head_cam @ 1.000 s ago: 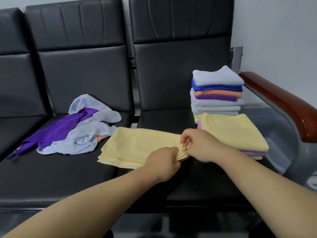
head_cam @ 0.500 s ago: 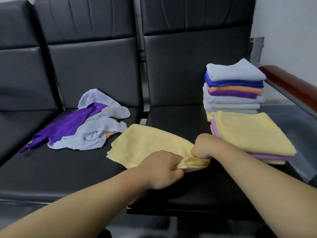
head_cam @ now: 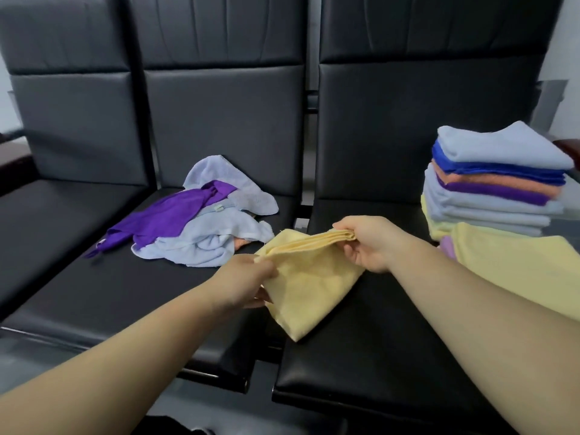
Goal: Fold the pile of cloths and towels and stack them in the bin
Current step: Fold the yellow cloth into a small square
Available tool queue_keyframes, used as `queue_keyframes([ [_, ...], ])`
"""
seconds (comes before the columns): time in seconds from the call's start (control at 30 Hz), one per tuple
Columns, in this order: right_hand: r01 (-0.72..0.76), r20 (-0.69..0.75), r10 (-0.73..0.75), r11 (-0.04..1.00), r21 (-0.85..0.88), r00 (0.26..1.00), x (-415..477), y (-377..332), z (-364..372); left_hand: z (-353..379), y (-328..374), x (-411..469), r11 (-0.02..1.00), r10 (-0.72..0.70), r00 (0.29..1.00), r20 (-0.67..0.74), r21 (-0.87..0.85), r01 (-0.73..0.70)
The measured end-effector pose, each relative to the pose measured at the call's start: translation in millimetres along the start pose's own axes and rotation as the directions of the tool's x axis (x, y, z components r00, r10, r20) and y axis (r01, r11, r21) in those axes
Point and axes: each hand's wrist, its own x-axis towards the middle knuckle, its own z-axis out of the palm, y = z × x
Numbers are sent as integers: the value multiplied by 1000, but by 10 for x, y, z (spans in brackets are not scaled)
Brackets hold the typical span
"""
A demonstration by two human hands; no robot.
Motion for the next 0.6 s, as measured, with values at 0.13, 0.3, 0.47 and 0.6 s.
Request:
queue_keyframes([
  [0.13, -10, -34, 10, 1000, -11, 999, 341, -74, 398, -170, -100, 196, 986, -33, 986, -161, 156, 59],
  [0.3, 23, -66, -28, 997, -74, 997, 747, -74, 735, -364, -240, 431, 910, -31, 963, -268, 390, 138],
  [0.47, 173, -88, -312, 716, -676, 946, 1006, -9, 867, -350, -305, 585, 811, 36, 940, -341, 560, 172],
  [0.6, 61, -5, -279, 226, -972, 960, 1001, 48, 810, -283, -255, 651, 685, -24, 962, -273, 696, 215],
])
